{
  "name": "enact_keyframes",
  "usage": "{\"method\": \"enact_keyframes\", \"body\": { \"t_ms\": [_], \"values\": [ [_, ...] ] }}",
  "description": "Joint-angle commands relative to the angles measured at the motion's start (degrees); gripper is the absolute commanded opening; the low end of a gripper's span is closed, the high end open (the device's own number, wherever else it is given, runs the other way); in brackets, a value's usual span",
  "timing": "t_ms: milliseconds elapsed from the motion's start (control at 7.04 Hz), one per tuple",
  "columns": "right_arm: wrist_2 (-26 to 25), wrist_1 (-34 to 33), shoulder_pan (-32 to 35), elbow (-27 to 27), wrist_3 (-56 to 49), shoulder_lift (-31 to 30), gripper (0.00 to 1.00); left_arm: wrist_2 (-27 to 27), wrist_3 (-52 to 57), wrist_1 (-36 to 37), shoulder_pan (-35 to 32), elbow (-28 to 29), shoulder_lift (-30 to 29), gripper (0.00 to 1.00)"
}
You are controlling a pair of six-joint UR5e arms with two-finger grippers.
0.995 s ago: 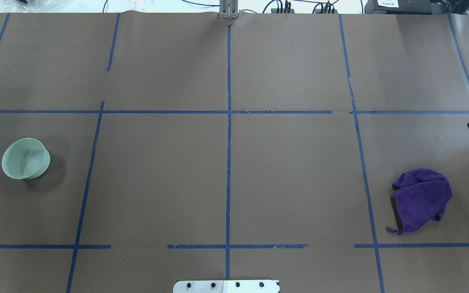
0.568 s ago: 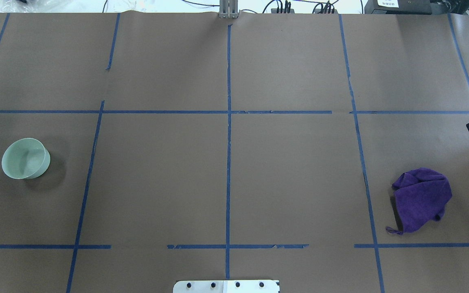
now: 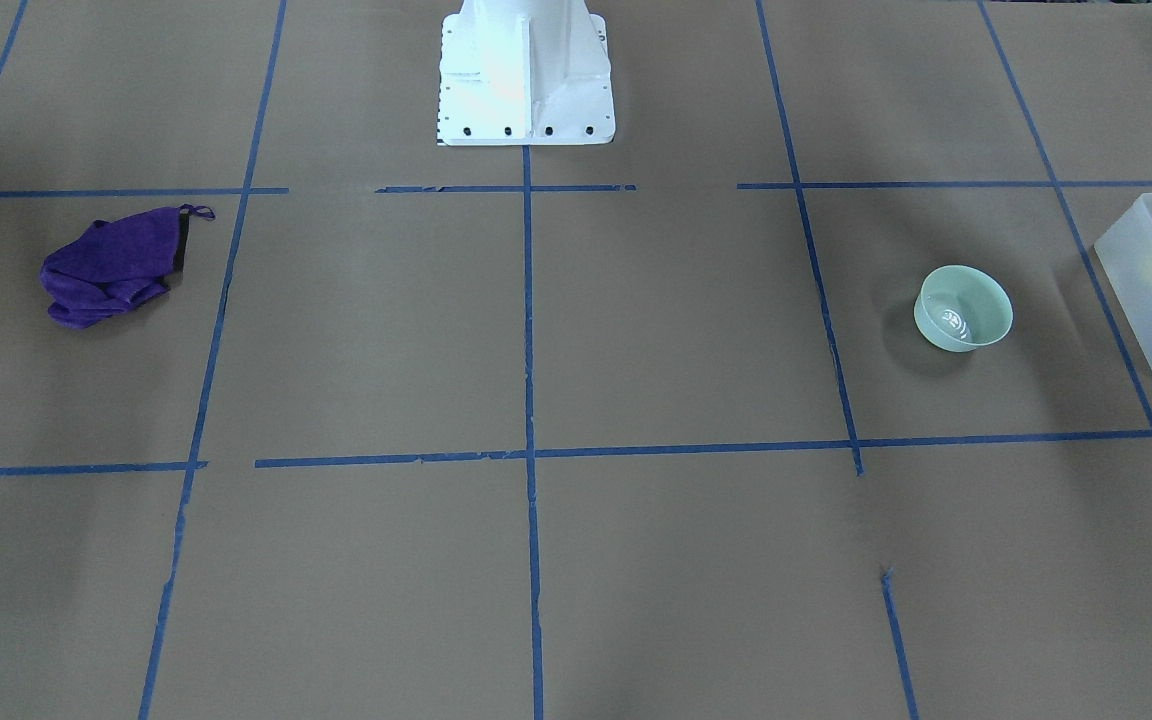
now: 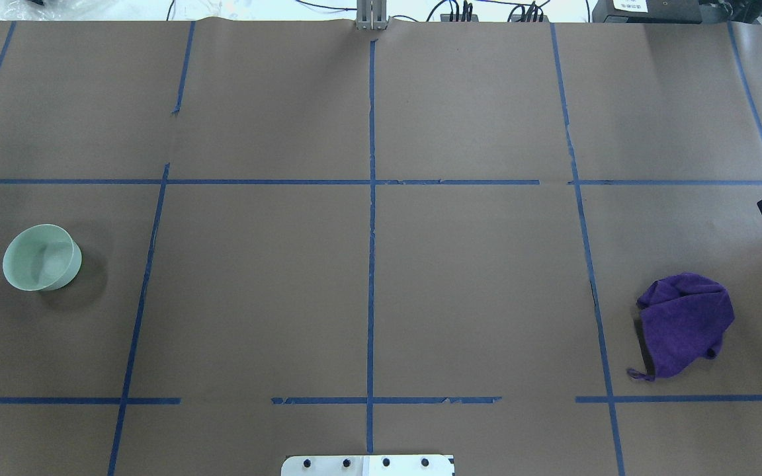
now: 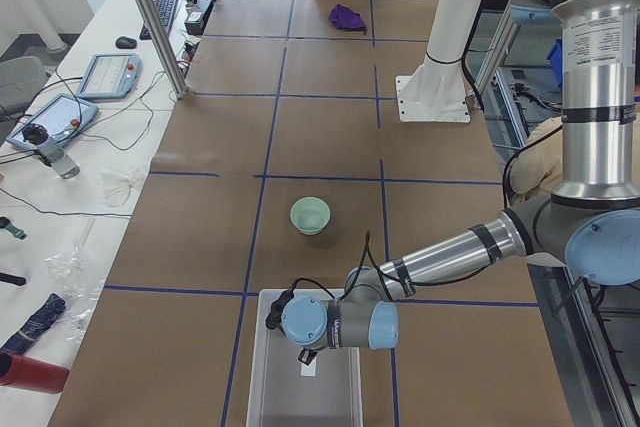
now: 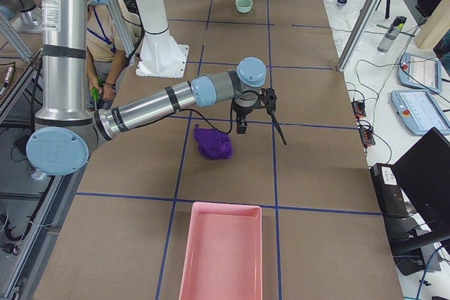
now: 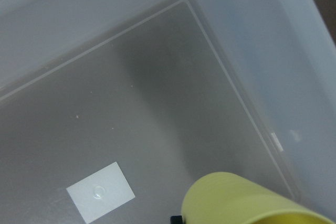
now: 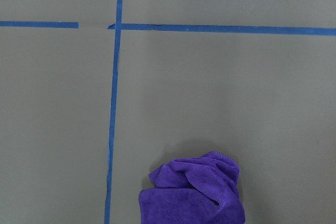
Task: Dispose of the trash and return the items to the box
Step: 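Lift the yellow cup with the left gripper and drop it into the clear bin, then lower the right gripper onto the purple cloth and grasp it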
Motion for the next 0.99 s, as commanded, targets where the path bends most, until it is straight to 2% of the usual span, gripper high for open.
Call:
{"method": "enact_keyframes", "body": {
  "t_ms": [0,284,568,710,852],
  "values": [
    [0.0,0.0,0.0,-0.1,0.0,0.0,1.0,0.3,-0.2,-1.8,0.1,-1.0,0.0,1.0],
    [0.0,0.0,0.0,0.1,0.0,0.0,1.0,1.1,-1.5,-1.4,-0.2,-6.7,0.5,1.0],
    [0.0,0.0,-0.5,0.1,0.1,0.0,1.0,8.7,-1.7,1.2,-5.6,-16.1,1.8,1.0],
    [0.0,0.1,-2.5,0.4,0.7,0.2,1.0,8.8,-3.2,6.7,-5.8,-21.7,2.0,1.0],
    [-2.2,5.0,-5.5,1.7,7.4,0.3,1.0,8.8,-6.8,12.2,-5.8,-27.1,1.7,1.0]
  ]
}}
